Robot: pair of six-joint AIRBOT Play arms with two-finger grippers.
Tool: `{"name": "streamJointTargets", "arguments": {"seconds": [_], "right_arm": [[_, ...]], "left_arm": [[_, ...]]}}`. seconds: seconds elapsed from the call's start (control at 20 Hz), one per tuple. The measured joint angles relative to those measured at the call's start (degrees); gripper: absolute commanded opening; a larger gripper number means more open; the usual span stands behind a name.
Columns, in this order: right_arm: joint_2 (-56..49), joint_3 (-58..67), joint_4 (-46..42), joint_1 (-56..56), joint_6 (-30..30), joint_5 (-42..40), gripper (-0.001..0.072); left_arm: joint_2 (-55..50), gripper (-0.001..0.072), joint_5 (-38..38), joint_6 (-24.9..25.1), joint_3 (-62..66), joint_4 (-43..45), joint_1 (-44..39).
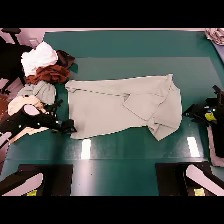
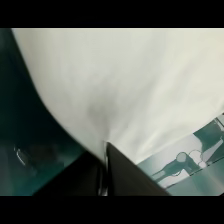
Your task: Fold the shirts.
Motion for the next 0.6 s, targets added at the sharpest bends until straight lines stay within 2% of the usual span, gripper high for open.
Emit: {"name": "streamJointTargets", "arguments": {"seconds": [0.25,0.5,0.55,0.6], "right_arm": [[-5.16,-0.07,0.00,0.00,-1.97,-2.19,0.0698],[-10.40,-0.07,2.93,0.00,-4.72,-8.63,0.0689],[-11.52,0.00,4.81,0.15,-5.38,-9.14,0.0643],[-12.50,0.00,6.80,0.70,-6.01,-10.03,0.0627]], "left_arm": [[0.39,0.0030,-3.26,0.70,7.45,-1.66,-0.04],[0.50,0.0030,-5.68,0.66,10.95,-1.95,-0.04],[0.50,0.0030,-5.97,0.46,11.23,-1.97,-0.04],[0.50,0.0030,-6.05,0.24,11.43,-2.01,-0.04]]}}
